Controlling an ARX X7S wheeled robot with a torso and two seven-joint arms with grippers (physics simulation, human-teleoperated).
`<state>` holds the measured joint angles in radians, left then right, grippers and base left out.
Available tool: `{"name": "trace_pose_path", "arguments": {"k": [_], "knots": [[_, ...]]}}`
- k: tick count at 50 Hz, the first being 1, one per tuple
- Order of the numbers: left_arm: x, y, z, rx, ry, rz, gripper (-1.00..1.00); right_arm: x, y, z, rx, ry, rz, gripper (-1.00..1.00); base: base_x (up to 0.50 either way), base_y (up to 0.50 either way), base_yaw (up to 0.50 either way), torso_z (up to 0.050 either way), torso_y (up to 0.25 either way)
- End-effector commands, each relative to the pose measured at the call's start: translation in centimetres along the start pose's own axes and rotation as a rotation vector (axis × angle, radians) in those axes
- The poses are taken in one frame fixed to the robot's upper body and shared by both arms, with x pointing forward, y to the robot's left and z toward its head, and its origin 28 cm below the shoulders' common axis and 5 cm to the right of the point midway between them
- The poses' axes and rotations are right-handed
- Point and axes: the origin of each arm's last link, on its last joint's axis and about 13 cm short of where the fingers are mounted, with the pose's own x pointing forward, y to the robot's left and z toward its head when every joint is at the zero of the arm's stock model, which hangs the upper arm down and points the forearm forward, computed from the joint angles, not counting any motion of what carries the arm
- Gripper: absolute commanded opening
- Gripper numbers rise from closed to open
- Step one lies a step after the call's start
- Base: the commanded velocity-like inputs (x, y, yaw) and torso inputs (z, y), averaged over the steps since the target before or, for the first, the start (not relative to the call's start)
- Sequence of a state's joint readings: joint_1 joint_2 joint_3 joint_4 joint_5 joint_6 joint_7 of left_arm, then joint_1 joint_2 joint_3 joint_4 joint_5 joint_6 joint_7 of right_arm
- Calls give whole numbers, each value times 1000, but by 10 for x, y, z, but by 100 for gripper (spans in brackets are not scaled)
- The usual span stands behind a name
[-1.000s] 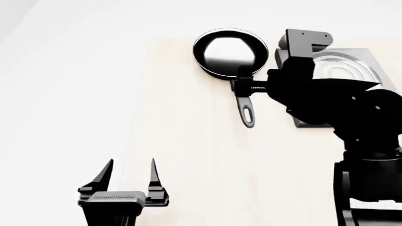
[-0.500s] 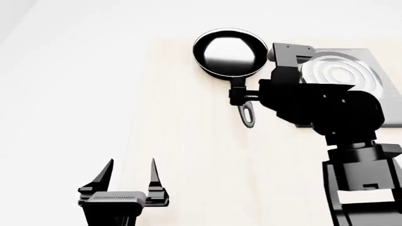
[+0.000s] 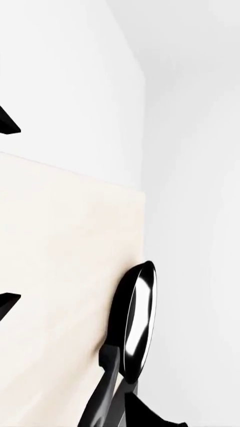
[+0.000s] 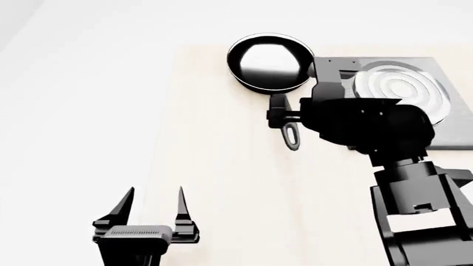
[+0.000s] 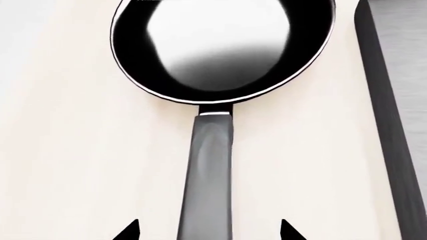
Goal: Turn on the stove and put the frying pan on it.
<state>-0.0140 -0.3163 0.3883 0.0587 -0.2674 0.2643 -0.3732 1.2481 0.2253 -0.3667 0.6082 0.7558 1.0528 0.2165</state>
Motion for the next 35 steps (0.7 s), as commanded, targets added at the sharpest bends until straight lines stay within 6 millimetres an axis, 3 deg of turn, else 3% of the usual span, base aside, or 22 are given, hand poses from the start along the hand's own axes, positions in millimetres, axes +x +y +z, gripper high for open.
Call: {"name": "trace_pose_path", "arguments": {"k": [1, 35], "knots": [[0, 0, 0, -2, 2, -1, 100, 5, 3, 2, -12, 12, 0, 100, 0, 0, 0, 0, 0], [0, 0, 1, -4, -1, -1, 100, 25, 10, -9, -29, 66, 2, 100, 0, 0, 0, 0, 0]]}}
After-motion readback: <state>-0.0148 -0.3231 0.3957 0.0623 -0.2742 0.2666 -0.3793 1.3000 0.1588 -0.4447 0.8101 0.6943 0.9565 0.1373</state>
